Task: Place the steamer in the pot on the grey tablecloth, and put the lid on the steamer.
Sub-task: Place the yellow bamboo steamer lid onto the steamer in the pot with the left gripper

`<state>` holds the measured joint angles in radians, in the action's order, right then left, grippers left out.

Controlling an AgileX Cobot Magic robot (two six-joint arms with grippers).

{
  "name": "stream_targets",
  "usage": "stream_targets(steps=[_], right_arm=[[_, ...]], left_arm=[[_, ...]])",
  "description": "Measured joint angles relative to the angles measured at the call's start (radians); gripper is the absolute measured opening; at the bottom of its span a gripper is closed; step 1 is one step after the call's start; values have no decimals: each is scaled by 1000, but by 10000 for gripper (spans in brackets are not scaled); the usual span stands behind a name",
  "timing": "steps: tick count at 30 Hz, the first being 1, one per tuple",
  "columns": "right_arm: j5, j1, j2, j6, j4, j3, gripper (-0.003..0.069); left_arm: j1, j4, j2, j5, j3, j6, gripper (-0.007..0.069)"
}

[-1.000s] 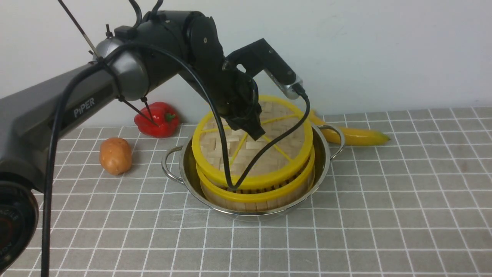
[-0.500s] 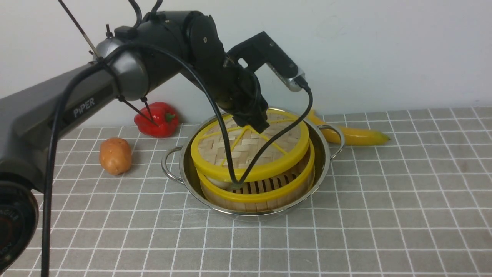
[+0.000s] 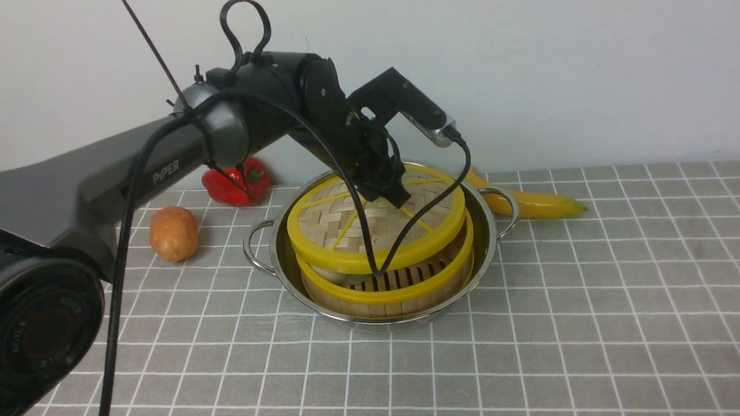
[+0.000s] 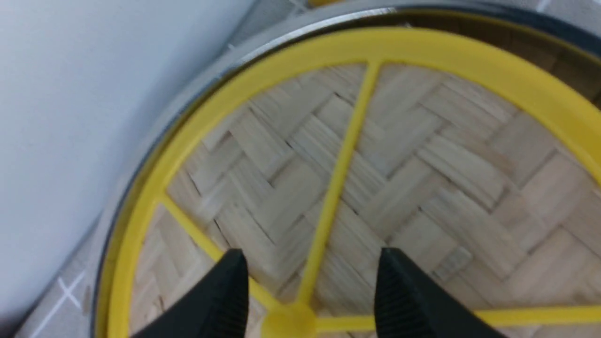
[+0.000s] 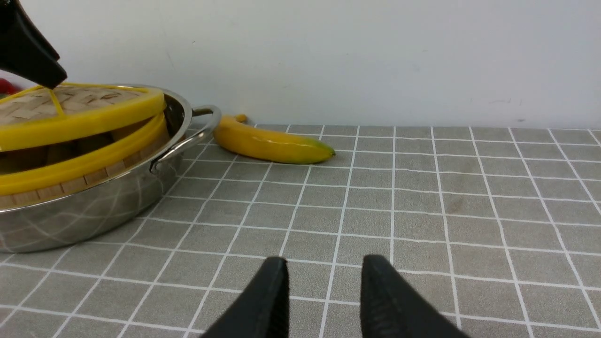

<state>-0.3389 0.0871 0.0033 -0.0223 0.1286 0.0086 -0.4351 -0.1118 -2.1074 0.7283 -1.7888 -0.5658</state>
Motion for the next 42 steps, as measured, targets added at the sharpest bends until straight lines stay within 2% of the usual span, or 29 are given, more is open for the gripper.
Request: stream_targets(steps=[10, 19, 25, 30, 35, 42], right_arm=[[0, 0, 0, 0, 0, 0, 240], [0, 0, 0, 2, 0, 0, 240], [0, 0, 0, 1, 0, 0, 240], [0, 0, 0, 1, 0, 0, 240], [0, 0, 0, 1, 0, 0, 240], [0, 0, 0, 1, 0, 0, 240]], left_arm=[[0, 26, -2, 7, 0, 69, 342], [0, 44, -2, 15, 0, 178, 238], [0, 48, -2, 56, 0, 245, 221], [0, 48, -2, 76, -1, 262, 210], [0, 43, -2, 79, -1, 265, 121], [0, 29, 10, 95, -1, 268, 122]])
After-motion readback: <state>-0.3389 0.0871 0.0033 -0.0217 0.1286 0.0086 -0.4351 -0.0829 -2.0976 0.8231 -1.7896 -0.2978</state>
